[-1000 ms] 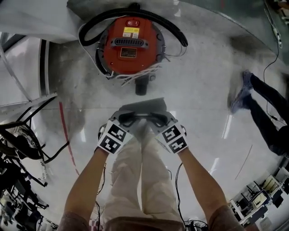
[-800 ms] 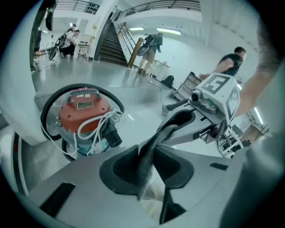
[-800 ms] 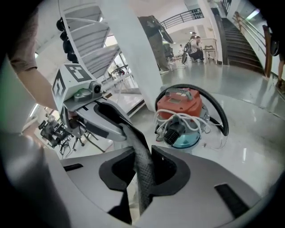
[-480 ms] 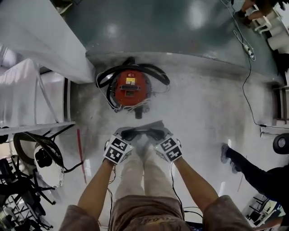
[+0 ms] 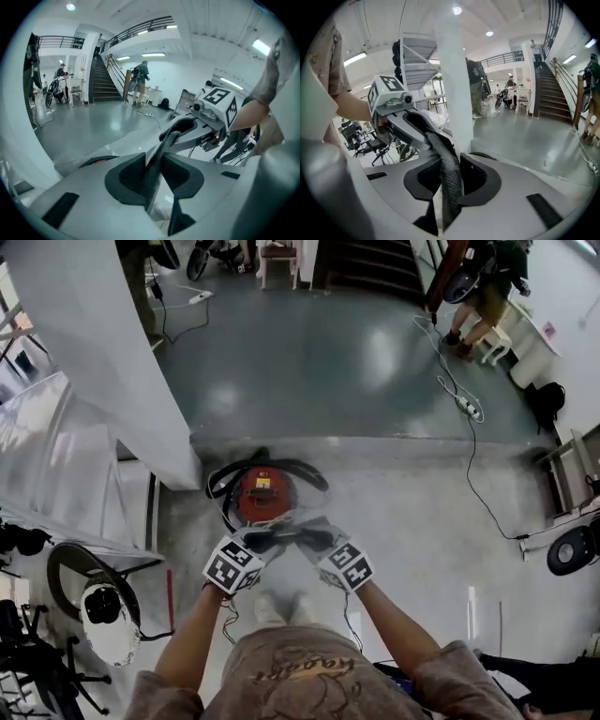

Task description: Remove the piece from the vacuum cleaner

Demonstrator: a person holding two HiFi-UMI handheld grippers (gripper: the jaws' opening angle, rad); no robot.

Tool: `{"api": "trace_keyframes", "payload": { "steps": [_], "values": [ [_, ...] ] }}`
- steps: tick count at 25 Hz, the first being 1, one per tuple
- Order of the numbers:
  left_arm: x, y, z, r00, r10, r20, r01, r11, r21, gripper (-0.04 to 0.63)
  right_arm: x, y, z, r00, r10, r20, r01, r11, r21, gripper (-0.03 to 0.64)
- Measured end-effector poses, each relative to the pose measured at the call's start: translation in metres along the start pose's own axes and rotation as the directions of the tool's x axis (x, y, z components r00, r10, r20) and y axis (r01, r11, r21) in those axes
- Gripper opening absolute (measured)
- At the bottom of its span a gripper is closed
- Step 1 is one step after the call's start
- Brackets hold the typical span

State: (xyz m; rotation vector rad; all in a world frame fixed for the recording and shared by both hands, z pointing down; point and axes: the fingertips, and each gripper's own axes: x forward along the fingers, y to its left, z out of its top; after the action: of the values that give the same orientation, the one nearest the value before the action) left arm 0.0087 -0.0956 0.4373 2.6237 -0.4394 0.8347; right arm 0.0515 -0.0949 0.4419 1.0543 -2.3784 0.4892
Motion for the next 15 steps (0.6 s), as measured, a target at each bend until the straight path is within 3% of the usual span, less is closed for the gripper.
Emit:
{"api": "trace_keyframes", "payload": {
  "steps": [9,15],
  "values": [
    [-0.061,-0.027,0.082,0.997,-0.041,0.059,0.034,0.993,0.116,0.095,-0.062,0.011,0.082,0.994,0.062,0.087,-0.065,0.997,0.034,0.086],
    [-0.085,-0.034,0.106,0.983,0.007,0.182,-0.025,0.995,0.101,0.095,-0.081,0.017,0.11,0.981,-0.015,0.194,0.002,0.998,0.065,0.087]
  ]
}}
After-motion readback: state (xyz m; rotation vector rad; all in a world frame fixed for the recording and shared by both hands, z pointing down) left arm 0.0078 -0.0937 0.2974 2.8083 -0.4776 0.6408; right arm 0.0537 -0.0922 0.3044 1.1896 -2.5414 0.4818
